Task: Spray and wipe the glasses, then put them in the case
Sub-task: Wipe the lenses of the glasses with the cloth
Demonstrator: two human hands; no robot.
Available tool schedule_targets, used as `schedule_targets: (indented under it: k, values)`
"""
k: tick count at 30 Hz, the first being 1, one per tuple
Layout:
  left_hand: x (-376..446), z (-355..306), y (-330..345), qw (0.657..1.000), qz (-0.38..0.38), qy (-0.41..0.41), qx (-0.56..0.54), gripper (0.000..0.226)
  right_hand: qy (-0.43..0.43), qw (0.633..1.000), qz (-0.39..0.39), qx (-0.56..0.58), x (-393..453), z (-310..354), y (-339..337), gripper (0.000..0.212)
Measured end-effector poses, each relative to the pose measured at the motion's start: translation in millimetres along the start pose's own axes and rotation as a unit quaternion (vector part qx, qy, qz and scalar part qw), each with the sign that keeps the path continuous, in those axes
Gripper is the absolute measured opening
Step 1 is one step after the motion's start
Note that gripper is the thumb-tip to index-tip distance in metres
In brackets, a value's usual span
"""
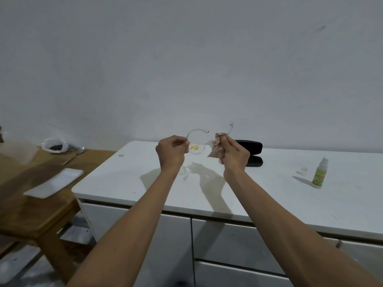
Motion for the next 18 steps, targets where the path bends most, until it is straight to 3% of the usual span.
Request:
schedule_targets:
  k: [4, 8, 18]
  values:
    - [-7, -11, 9, 1.000, 0.008, 0.007, -0.015, 0.010, -0.039, 0.997, -0.044, -0.042, 1, -3, 7, 0.025]
    - [-10, -15, 12, 1.000, -0.006, 0.003, -0.014, 0.008, -0.086, 0.989, -0.042, -0.111, 0, -4, 7, 0.017]
    - [-3, 1, 4, 0.999, -0.029, -0.022, 0.041, 0.008, -0.023, 0.981, -0.055, -0.185, 3, -7, -10, 0.018]
Point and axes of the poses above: each hand's wrist, its own x-axis towards the middle knuckle, its own y-axis out of the palm, z = x × y, the point moved 5 cm from there along x, towards the middle knuckle, and after that the axes turned 8 degrees about x, right-handed, at the moved point
